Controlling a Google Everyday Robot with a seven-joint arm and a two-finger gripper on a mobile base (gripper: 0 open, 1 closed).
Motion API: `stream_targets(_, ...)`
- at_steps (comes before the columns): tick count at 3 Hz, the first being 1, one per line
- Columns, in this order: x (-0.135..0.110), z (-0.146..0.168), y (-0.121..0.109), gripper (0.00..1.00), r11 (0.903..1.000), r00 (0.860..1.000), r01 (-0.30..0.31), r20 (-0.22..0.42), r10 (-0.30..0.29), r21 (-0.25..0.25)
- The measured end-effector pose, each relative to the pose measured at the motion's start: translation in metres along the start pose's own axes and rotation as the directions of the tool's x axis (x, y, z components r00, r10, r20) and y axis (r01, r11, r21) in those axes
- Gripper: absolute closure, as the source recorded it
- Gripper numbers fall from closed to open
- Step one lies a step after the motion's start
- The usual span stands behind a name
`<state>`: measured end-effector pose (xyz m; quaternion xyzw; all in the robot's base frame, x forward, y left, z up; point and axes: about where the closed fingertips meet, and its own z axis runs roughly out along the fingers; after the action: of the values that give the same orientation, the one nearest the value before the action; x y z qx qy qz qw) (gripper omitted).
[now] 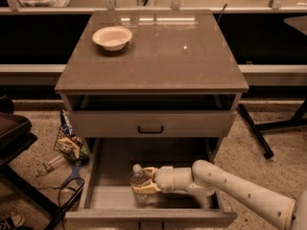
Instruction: Place water bottle into middle drawer
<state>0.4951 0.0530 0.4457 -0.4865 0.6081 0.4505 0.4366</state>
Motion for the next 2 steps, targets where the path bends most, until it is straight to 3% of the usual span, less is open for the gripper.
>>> stream_targets(2,-0.0007,-0.0001,0.0001,0.30,1.0000,1.000,0.000,0.000,0.000,0.000)
